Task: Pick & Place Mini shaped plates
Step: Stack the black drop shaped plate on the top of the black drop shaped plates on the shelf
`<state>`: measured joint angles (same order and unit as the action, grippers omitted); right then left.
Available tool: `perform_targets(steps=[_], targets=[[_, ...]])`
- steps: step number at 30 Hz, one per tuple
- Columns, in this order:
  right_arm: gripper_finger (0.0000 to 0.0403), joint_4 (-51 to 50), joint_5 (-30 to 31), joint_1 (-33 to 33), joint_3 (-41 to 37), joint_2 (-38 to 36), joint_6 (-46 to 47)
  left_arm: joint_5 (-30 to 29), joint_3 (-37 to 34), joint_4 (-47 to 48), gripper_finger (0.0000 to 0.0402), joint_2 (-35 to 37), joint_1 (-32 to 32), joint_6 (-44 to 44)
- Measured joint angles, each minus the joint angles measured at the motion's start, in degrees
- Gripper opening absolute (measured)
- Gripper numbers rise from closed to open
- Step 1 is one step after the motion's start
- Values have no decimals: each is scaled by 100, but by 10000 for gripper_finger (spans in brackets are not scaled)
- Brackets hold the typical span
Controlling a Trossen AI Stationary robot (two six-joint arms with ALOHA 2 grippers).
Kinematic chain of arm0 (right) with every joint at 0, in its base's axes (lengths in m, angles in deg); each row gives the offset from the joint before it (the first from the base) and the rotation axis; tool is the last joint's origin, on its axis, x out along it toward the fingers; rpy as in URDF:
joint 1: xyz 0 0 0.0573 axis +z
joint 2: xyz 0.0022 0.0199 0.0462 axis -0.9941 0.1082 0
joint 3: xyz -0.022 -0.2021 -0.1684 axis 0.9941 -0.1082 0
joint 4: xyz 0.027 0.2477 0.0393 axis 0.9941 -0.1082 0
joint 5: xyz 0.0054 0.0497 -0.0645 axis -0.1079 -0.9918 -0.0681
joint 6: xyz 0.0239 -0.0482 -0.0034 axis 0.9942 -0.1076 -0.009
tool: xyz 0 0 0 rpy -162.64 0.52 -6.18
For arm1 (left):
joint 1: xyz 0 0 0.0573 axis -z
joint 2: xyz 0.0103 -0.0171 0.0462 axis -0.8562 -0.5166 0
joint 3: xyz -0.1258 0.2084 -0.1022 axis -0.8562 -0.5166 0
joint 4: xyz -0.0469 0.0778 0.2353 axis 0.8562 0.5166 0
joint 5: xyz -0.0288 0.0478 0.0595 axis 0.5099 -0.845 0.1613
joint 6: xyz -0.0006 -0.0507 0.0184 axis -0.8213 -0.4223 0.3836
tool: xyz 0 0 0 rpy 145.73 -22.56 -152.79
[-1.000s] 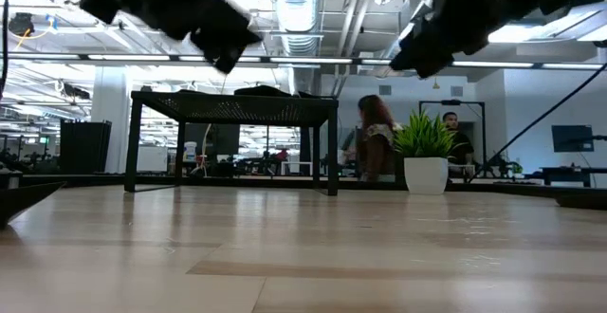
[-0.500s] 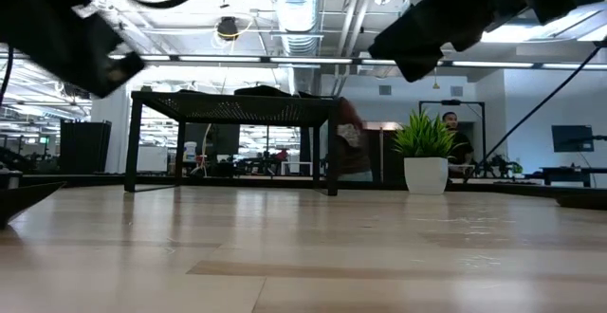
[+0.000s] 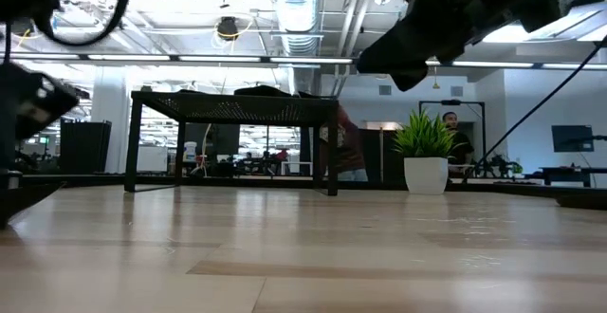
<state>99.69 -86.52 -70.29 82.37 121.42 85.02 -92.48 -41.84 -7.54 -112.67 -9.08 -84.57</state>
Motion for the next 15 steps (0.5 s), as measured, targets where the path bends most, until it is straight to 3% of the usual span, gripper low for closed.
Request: perform_targets(steps=[15], targets=[[64,-18,-9,-287,0,-2,0,-200,2,-127,119,-381,201,-929]])
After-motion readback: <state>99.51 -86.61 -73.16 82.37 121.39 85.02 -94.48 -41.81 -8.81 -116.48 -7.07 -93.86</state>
